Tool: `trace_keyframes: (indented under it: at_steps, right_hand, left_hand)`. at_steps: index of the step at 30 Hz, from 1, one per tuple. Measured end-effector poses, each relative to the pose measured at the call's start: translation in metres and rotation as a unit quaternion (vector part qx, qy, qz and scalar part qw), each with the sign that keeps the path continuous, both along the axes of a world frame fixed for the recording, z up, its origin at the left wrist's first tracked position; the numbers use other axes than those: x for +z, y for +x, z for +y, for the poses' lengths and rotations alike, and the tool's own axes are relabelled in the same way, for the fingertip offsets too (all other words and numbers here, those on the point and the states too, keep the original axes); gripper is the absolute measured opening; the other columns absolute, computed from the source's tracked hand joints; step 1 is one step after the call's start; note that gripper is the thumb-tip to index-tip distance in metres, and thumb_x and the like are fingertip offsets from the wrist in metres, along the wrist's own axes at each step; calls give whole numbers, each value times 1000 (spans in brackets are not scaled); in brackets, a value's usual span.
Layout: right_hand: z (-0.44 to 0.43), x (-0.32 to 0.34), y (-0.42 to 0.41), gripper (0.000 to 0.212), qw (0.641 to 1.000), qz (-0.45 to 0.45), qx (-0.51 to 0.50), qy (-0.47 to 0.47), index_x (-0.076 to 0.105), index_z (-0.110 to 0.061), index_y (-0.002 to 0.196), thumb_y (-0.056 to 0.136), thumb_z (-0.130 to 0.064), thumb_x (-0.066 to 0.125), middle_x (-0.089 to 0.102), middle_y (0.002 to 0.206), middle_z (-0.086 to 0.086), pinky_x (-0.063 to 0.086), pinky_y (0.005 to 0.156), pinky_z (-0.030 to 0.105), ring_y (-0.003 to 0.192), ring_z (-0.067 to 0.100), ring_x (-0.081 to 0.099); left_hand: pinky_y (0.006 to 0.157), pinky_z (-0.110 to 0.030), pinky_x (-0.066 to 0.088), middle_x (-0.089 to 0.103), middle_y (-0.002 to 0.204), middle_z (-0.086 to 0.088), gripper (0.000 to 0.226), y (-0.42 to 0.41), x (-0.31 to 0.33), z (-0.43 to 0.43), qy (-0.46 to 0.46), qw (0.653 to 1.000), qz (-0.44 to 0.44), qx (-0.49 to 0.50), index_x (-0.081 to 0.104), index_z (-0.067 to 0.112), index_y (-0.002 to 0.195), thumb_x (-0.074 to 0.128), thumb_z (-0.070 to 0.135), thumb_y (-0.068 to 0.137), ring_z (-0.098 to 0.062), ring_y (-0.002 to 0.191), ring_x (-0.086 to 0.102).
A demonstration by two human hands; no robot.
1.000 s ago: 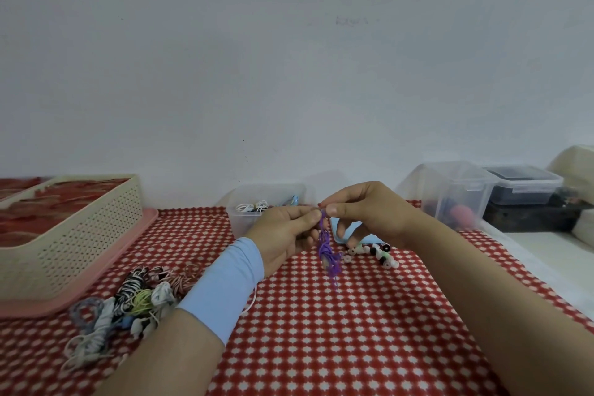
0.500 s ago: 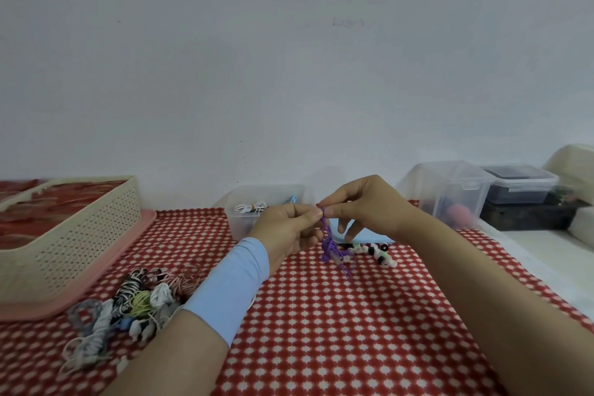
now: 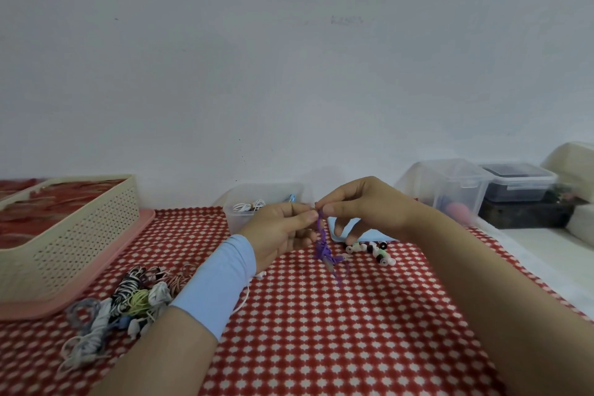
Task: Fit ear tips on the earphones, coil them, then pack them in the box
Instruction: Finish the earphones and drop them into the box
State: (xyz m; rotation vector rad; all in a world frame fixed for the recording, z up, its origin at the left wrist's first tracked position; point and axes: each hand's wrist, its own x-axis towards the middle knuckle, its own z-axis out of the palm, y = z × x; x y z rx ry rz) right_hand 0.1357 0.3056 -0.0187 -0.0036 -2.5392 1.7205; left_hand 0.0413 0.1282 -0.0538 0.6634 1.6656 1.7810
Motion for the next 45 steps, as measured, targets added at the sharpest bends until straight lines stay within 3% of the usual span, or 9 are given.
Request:
trace_keyframes:
  at_steps: [5, 13, 19, 23, 28, 33, 37, 42, 45]
  right_hand:
    - [2, -7, -1, 15, 997, -56, 24, -53, 84, -21, 91, 91, -12, 72, 77, 91, 4, 58, 59, 28, 76, 16, 67]
    - [5, -11, -1, 14, 990, -88, 46, -101, 82, -14, 98, 91, -11, 69, 76, 96, 10, 57, 52, 24, 76, 15, 70]
    - [3, -13, -3, 14, 995, -82, 34, -54, 80, -11, 102, 91, -14, 72, 77, 95, 9, 58, 53, 26, 76, 17, 70]
    - [9, -9, 1, 22, 991, -107, 50, -59, 79, -13, 99, 90, -30, 68, 76, 104, 6, 59, 57, 29, 83, 21, 72]
    - [10, -11, 0, 15, 993, -98, 42, -55, 80, -12, 99, 95, -15, 66, 77, 102, 9, 59, 56, 28, 81, 19, 72]
    - [1, -13, -5, 11, 998, -43, 20, -43, 83, -17, 93, 90, -15, 73, 78, 95, 11, 58, 53, 28, 74, 18, 70]
    - [2, -11, -4, 14, 999, -39, 27, -18, 81, -11, 102, 93, -16, 71, 78, 97, 9, 58, 54, 29, 78, 21, 71]
    - [-1, -17, -7, 13, 998, -41, 19, 53, 80, -8, 100, 92, -15, 73, 79, 94, 9, 57, 55, 28, 70, 17, 70]
    - [-1, -12, -8, 10, 992, -51, 15, 115, 81, -13, 98, 90, -18, 76, 79, 88, 2, 50, 52, 22, 64, 14, 67]
  left_hand:
    - [54, -17, 53, 66, 75, -9, 12, 1, 2, -4, -14, 999, 24, -41, 66, -1, 101, 59, 3, 93, -10, 57, 62]
    - [54, -17, 53, 65, 72, -6, 24, 3, -2, -5, -10, 997, 2, -72, 61, -8, 115, 55, 0, 94, -7, 56, 61]
    - [51, -15, 48, 65, 73, -3, 20, 3, -4, -6, -26, 997, 26, -67, 64, -4, 112, 55, 3, 95, -7, 55, 59]
    - [48, -14, 42, 71, 76, 5, 16, 4, -4, -5, -58, 994, 67, -69, 69, 6, 104, 56, 9, 96, -6, 58, 59]
    - [49, -14, 43, 71, 72, 4, 14, 4, 0, -6, -63, 993, 72, -72, 71, 10, 98, 57, 8, 96, -6, 57, 59]
    - [52, -14, 47, 68, 75, -3, 15, 0, -2, -7, -39, 997, 45, -51, 70, 4, 103, 57, 4, 95, -6, 56, 59]
    - [53, -14, 47, 69, 77, -1, 19, -1, -2, -10, -46, 996, 42, -69, 68, 4, 110, 55, 5, 96, -7, 59, 59]
    - [55, -15, 47, 71, 71, 1, 15, -2, -2, -12, -119, 985, 97, -84, 69, 7, 103, 56, 5, 96, -6, 60, 62]
    - [49, -13, 41, 65, 60, 9, 11, -5, 6, -16, -210, 954, 199, -76, 72, 15, 96, 62, 15, 95, -1, 50, 54]
